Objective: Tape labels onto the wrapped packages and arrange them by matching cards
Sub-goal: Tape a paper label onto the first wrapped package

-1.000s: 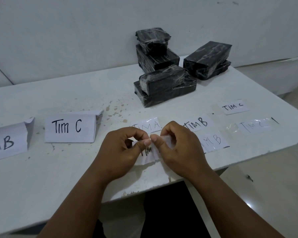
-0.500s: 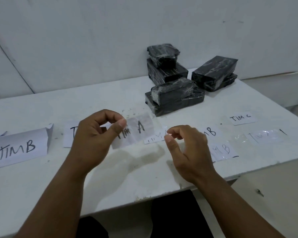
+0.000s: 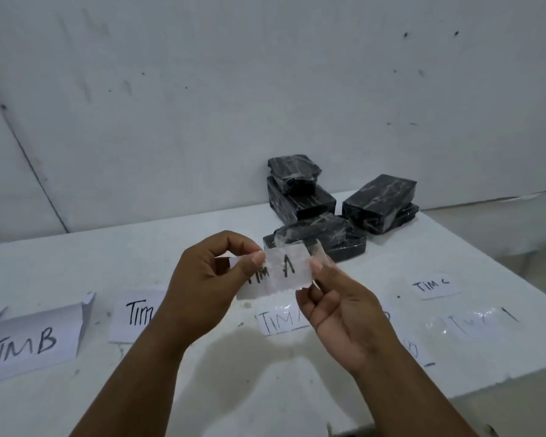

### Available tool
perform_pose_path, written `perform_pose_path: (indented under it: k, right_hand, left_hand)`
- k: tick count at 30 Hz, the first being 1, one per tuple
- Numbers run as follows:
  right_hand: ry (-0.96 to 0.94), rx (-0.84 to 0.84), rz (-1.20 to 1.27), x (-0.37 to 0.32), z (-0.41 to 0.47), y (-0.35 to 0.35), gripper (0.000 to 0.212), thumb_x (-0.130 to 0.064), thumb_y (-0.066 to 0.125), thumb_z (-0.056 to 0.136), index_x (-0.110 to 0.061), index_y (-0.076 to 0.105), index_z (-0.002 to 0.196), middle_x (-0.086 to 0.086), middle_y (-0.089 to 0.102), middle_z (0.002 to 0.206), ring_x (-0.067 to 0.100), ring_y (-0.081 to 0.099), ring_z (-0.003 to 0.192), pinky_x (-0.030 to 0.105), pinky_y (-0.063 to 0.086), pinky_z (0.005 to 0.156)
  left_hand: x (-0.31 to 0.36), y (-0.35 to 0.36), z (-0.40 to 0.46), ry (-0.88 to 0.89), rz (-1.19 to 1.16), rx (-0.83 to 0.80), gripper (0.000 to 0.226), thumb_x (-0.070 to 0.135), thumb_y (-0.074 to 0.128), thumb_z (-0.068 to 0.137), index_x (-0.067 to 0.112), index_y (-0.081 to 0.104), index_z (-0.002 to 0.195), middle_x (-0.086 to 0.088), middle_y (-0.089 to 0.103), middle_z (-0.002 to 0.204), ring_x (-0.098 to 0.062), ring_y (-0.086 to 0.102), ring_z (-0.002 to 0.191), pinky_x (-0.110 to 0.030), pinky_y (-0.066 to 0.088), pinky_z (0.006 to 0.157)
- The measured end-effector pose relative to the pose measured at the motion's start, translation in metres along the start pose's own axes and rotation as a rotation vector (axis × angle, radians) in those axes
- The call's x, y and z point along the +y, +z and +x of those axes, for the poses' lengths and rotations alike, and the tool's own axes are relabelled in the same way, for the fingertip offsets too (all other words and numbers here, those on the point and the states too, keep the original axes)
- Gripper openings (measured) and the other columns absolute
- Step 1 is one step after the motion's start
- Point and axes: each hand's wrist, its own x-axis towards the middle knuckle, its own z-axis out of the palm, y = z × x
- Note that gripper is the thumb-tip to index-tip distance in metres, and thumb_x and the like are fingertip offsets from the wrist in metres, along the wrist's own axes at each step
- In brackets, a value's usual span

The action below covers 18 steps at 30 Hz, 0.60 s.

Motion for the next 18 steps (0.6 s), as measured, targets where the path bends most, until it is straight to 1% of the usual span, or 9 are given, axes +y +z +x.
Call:
perform_pose_path:
  k: [2, 4, 6, 9, 11, 12, 13, 16, 18]
  right_hand:
    - [0.071, -0.011, 0.044, -0.001, 0.002, 0.003, 0.056, -0.012, 0.076, 0.08, -0.001, 0.062, 0.133, 0.022, 0.072, 0.122, 0.027, 0.073, 0.095, 0.03, 0.06, 0.077]
    - [0.13, -0.033, 0.027, -0.001, 0.004, 0.004, 0.045, -0.017, 0.076, 0.083, -0.001, 0.068, 0.124, 0.023, 0.072, 0.12, 0.029, 0.071, 0.093, 0.034, 0.059, 0.078]
    - [0.128, -0.023, -0.002, -0.002, 0.009, 0.002, 0.039, -0.021, 0.077, 0.084, -0.003, 0.072, 0.118, 0.022, 0.071, 0.114, 0.029, 0.068, 0.091, 0.037, 0.059, 0.075]
    - [-0.011, 0.017, -0.109, -0.01, 0.016, -0.003, 0.037, -0.025, 0.076, 0.08, -0.012, 0.075, 0.115, 0.018, 0.072, 0.114, 0.028, 0.066, 0.095, 0.037, 0.056, 0.076]
    - [-0.146, 0.046, -0.203, -0.018, 0.021, -0.006, 0.033, -0.024, 0.074, 0.079, -0.017, 0.075, 0.112, 0.011, 0.075, 0.114, 0.026, 0.069, 0.098, 0.037, 0.056, 0.078]
    - [-0.212, 0.066, -0.244, -0.023, 0.023, -0.006, 0.029, -0.024, 0.073, 0.079, -0.019, 0.076, 0.107, 0.01, 0.076, 0.112, 0.025, 0.072, 0.099, 0.038, 0.057, 0.079]
    - [-0.273, 0.089, -0.287, -0.027, 0.025, -0.007, 0.025, -0.024, 0.072, 0.079, -0.02, 0.076, 0.103, 0.009, 0.078, 0.11, 0.025, 0.074, 0.099, 0.039, 0.058, 0.08]
    - [-0.395, 0.164, -0.395, -0.036, 0.033, -0.007, 0.024, -0.023, 0.07, 0.084, -0.019, 0.075, 0.107, 0.004, 0.079, 0.105, 0.022, 0.076, 0.1, 0.041, 0.06, 0.085]
    - [-0.451, 0.204, -0.424, -0.041, 0.038, -0.007, 0.019, -0.019, 0.069, 0.091, -0.019, 0.074, 0.11, 0.002, 0.079, 0.103, 0.021, 0.076, 0.1, 0.038, 0.062, 0.083]
  left_hand:
    - [0.001, 0.003, 0.005, -0.002, -0.014, -0.001, 0.007, 0.036, 0.073, 0.082, 0.029, 0.074, 0.085, 0.003, 0.075, 0.088, -0.031, 0.07, 0.075, -0.045, 0.059, 0.068]
    - [0.001, 0.006, 0.01, -0.014, -0.021, -0.008, 0.012, 0.038, 0.072, 0.081, 0.027, 0.073, 0.084, 0.004, 0.075, 0.087, -0.025, 0.072, 0.075, -0.04, 0.06, 0.066]
    - [0.002, 0.01, 0.015, -0.023, -0.018, -0.01, 0.016, 0.037, 0.07, 0.081, 0.023, 0.073, 0.086, 0.006, 0.075, 0.088, -0.021, 0.072, 0.077, -0.033, 0.061, 0.064]
    - [-0.002, 0.016, 0.022, -0.034, -0.007, -0.002, 0.012, 0.032, 0.073, 0.083, 0.021, 0.073, 0.088, 0.005, 0.075, 0.088, -0.02, 0.072, 0.072, -0.029, 0.057, 0.062]
    - [-0.007, 0.019, 0.027, -0.052, 0.007, 0.013, 0.007, 0.031, 0.076, 0.085, 0.03, 0.074, 0.091, 0.005, 0.074, 0.092, -0.032, 0.07, 0.069, -0.036, 0.053, 0.06]
    - [-0.01, 0.021, 0.029, -0.065, 0.014, 0.03, 0.012, 0.03, 0.078, 0.085, 0.033, 0.073, 0.095, 0.005, 0.073, 0.093, -0.038, 0.067, 0.069, -0.037, 0.05, 0.059]
    - [-0.013, 0.023, 0.032, -0.085, 0.016, 0.053, 0.018, 0.03, 0.08, 0.084, 0.035, 0.071, 0.1, 0.006, 0.072, 0.094, -0.04, 0.065, 0.067, -0.035, 0.05, 0.059]
    - [-0.021, 0.033, 0.04, -0.14, 0.001, 0.149, 0.033, 0.028, 0.083, 0.082, 0.037, 0.067, 0.11, 0.01, 0.071, 0.098, -0.026, 0.065, 0.065, -0.021, 0.053, 0.06]
    - [-0.026, 0.042, 0.048, -0.183, -0.023, 0.226, 0.038, 0.029, 0.082, 0.083, 0.037, 0.063, 0.115, 0.012, 0.07, 0.104, -0.02, 0.07, 0.073, -0.018, 0.054, 0.062]
